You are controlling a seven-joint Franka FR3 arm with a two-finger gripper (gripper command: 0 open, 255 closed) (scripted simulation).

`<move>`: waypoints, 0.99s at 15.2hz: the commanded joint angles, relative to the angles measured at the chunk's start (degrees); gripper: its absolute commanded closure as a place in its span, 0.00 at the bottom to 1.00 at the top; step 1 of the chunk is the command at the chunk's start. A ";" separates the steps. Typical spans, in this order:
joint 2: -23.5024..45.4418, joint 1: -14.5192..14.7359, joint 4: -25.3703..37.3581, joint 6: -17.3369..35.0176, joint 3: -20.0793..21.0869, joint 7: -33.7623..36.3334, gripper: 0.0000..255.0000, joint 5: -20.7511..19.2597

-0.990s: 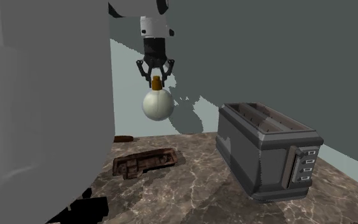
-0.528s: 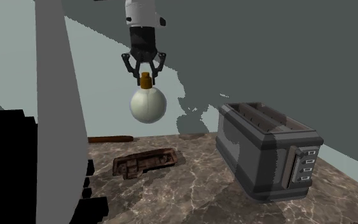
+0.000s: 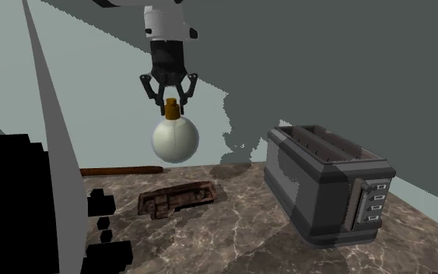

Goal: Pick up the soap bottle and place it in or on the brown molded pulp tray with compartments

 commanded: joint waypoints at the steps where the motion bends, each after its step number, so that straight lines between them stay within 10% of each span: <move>1: 0.06 -0.02 -1.24 1.38 -0.02 -0.01 1.00 -0.01; 15: 2.19 -0.08 -9.79 12.04 -0.14 0.00 1.00 0.09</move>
